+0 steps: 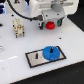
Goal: Insert the blue gear onto the right peg, followed by the red gear
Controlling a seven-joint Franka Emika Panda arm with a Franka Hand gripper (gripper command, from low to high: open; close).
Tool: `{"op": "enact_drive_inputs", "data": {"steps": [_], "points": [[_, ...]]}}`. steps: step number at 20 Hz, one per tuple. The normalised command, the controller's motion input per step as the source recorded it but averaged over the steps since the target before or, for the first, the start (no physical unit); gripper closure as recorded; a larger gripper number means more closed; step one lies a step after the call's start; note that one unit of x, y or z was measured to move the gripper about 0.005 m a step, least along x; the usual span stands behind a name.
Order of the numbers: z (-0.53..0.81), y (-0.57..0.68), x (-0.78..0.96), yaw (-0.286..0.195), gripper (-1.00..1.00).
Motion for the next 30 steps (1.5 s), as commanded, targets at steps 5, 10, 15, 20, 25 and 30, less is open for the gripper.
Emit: {"op": "enact_drive_inputs", "data": {"steps": [5,10,15,20,25,30], "points": [[-0.01,0.05,-0.09,0.0,1.0],[0.23,0.02,0.01,0.0,1.0],[0.62,0.0,0.27,0.0,1.0],[0.68,-0.16,0.53,0.0,1.0],[0.6,-0.21,0.66,0.0,1.0],[0.52,-0.12,0.76,0.0,1.0]]}}
